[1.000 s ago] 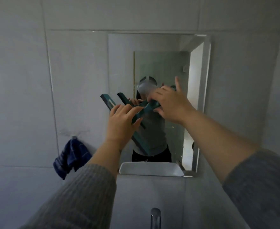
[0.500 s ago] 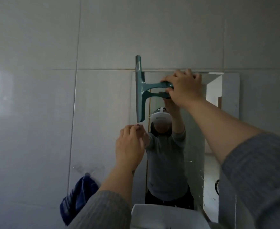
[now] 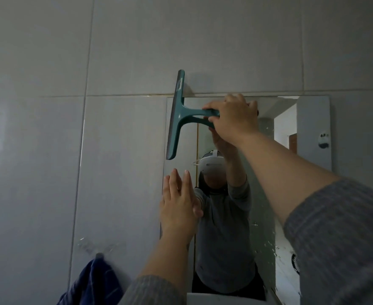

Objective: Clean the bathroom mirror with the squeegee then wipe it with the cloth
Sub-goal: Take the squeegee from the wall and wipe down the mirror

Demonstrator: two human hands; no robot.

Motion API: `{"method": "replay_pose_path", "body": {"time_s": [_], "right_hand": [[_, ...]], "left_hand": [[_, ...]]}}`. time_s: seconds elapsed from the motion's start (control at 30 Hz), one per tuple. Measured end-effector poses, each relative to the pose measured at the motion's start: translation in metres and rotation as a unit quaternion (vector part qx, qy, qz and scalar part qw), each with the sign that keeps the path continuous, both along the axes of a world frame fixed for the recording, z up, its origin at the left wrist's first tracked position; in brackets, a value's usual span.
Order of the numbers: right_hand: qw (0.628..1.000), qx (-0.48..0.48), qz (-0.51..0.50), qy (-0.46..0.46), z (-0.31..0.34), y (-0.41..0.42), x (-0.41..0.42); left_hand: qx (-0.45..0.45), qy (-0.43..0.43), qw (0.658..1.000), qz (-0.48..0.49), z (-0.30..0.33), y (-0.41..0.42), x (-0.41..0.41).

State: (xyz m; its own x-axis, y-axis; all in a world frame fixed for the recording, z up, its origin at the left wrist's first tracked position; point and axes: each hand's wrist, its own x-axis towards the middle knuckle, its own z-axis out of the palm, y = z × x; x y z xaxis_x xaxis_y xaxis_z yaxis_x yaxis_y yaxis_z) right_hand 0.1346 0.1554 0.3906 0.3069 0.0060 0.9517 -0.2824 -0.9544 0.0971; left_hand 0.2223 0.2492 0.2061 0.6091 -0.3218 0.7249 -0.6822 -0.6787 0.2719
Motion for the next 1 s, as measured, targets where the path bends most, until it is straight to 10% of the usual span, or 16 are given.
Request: {"method": "replay_pose_path", "body": {"time_s": [1.0], "right_hand": [[0.935, 0.328, -0.024, -0.135, -0.096, -0.083, -0.13]], "left_hand": [[-0.014, 0.009, 1.0, 0.006, -0.002, -0.009, 0.007]]}}
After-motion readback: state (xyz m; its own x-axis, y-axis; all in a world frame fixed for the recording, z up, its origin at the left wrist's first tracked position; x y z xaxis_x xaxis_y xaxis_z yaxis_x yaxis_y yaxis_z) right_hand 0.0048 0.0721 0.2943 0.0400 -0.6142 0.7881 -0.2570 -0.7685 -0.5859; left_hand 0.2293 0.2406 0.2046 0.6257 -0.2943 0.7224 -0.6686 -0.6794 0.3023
